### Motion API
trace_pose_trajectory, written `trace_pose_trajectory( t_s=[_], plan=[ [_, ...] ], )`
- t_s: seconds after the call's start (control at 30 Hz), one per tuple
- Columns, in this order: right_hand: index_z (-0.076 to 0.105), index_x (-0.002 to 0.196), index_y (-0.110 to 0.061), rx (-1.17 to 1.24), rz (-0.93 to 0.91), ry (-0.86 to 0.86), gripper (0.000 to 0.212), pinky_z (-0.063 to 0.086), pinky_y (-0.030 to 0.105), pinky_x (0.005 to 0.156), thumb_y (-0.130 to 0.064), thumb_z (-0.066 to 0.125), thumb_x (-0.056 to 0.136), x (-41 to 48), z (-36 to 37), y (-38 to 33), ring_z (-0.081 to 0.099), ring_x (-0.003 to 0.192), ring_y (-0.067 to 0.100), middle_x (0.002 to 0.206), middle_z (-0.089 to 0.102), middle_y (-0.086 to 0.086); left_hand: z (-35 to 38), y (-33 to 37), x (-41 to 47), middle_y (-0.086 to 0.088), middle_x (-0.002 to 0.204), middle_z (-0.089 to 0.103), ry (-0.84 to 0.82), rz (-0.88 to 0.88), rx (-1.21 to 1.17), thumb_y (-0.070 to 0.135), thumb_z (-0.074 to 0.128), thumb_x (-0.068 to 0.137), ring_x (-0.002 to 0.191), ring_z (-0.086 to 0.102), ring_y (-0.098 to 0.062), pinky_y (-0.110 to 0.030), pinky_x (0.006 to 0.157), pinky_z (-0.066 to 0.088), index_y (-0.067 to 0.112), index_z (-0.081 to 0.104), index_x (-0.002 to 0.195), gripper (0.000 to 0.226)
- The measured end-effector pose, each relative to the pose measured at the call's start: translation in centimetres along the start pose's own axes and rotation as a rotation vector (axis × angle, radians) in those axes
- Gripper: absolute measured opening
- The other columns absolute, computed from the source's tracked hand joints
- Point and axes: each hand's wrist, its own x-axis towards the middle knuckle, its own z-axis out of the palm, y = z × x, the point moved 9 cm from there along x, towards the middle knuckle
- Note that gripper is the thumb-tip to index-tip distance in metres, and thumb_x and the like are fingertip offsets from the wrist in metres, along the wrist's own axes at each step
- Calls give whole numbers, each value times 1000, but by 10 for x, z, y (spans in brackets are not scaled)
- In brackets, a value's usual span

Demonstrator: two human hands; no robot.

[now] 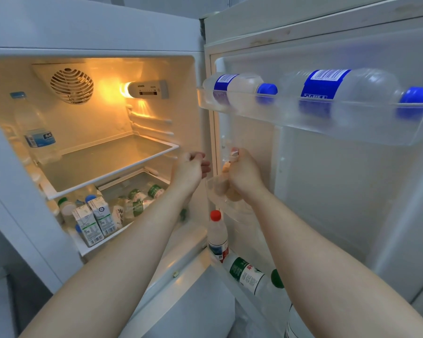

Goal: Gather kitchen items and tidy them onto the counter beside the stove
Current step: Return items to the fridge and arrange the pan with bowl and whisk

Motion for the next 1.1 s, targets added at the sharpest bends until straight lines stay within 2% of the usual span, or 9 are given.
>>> trace_pose_trajectory(
  t_s=[0.17, 0.3, 0.47, 0.57, 0.67, 0.8, 0.9, 1.03, 1.1],
  plan=[
    [51, 103, -22, 209, -80, -14, 22, 43, 14, 66, -10, 40, 88, -16, -10, -25, 51, 71, 9, 85, 57, -5, 7, -21, -19, -11, 100, 69, -45, -147, -103, 18, 42, 103, 91, 68, -25, -34, 78, 58, 8, 61, 113, 24],
    [53, 91, -26, 297, -123, -63, 21, 41, 23, 67, -9, 42, 85, -36, -10, -39, 51, 72, 10, 78, 56, -9, 15, -22, -46, -9, 83, 75, -47, -242, -364, 23, 50, 100, 80, 70, -23, -36, 77, 56, 14, 71, 87, 26],
    [54, 81, -26, 288, -135, -136, 22, 41, 27, 68, -7, 42, 82, -57, -14, -47, 51, 69, 12, 72, 53, -11, 36, -24, -88, -12, 101, 75, -223, -449, -643, 53, 43, 101, 85, 74, -26, -49, 95, 52, 19, 73, 106, 46],
    [59, 86, -26, 285, -169, -209, 25, 44, 28, 71, -8, 42, 83, -75, -19, -49, 56, 72, 12, 73, 59, -10, 47, -18, -122, -16, 120, 70, -352, -516, -749, 62, 38, 98, 105, 69, -35, -56, 101, 46, 20, 68, 125, 58],
    [60, 88, -29, 180, -251, -287, 25, 44, 25, 67, -7, 48, 89, -100, -29, -54, 59, 74, 8, 77, 63, -11, 55, -9, -156, -18, 122, 68, -427, -530, -784, 65, 38, 96, 105, 68, -38, -59, 92, 51, 20, 65, 128, 61],
    [46, 80, -28, -48, -371, -323, 21, 33, 18, 56, -10, 51, 90, -134, -45, -58, 49, 71, 10, 82, 55, -13, 62, 2, -201, -14, 104, 73, -443, -519, -729, 69, 44, 91, 89, 73, -33, -52, 75, 58, 19, 74, 104, 60],
    [38, 73, -26, -163, -455, -292, 24, 31, 20, 52, -13, 53, 86, -159, -57, -58, 48, 70, 19, 81, 57, -4, 65, -1, -227, -15, 106, 73, -420, -541, -741, 74, 41, 90, 93, 71, -34, -52, 82, 55, 18, 75, 103, 66],
    [60, 103, -23, -16, -416, -330, 18, 42, 32, 69, -16, 47, 93, -189, -76, -45, 61, 90, 24, 100, 70, 4, 72, -6, -262, -15, 111, 71, -381, -557, -757, 73, 43, 90, 99, 69, -36, -55, 90, 49, 21, 70, 113, 63],
    [62, 103, -20, 40, -393, -327, 19, 48, 35, 77, -16, 45, 96, -203, -92, -38, 63, 94, 23, 100, 70, 3, 81, -4, -283, -15, 115, 70, -370, -559, -757, 73, 47, 88, 102, 68, -36, -57, 95, 47, 22, 67, 120, 63]
  ],
)
